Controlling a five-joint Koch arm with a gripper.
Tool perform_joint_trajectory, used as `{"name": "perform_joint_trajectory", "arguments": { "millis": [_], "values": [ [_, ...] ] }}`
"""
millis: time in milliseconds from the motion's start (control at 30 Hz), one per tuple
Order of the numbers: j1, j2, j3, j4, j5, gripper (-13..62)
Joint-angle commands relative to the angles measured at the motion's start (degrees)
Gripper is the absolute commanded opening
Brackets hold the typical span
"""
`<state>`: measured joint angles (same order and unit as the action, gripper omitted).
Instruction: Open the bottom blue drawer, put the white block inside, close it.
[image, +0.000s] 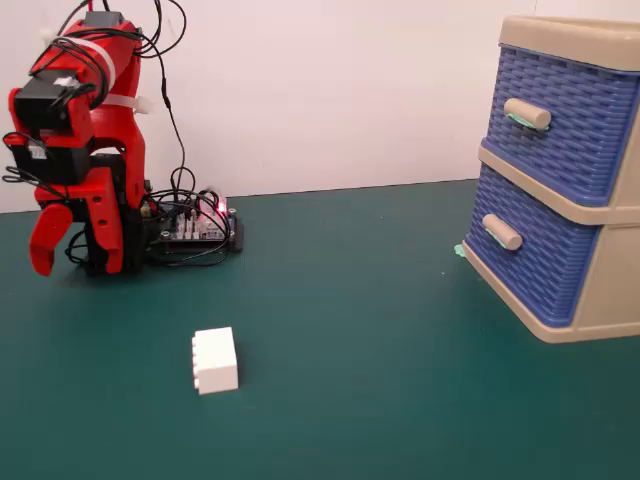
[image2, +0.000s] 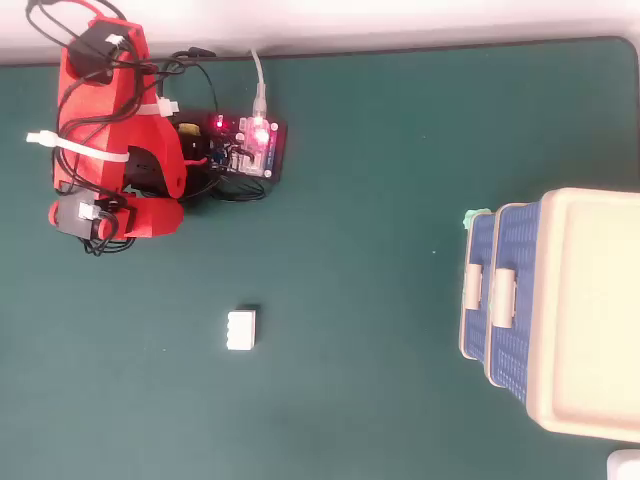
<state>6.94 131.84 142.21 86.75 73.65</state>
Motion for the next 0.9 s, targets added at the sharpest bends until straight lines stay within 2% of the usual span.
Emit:
{"name": "perform_joint_trajectory", "arguments": {
  "millis": [0,500,667,767,867],
  "values": [
    [1.0,2.8,0.5,8.2,-2.0,34.8],
    [1.5,2.8,-0.3,8.3,-1.8,34.3],
    [0.5,2.8,-17.8,8.6,0.3,34.1],
    [-6.2,1.8,-28.7,8.6,8.8,33.7],
    [-22.6,-0.1,-37.6,8.2,25.0,33.7]
  ]
}}
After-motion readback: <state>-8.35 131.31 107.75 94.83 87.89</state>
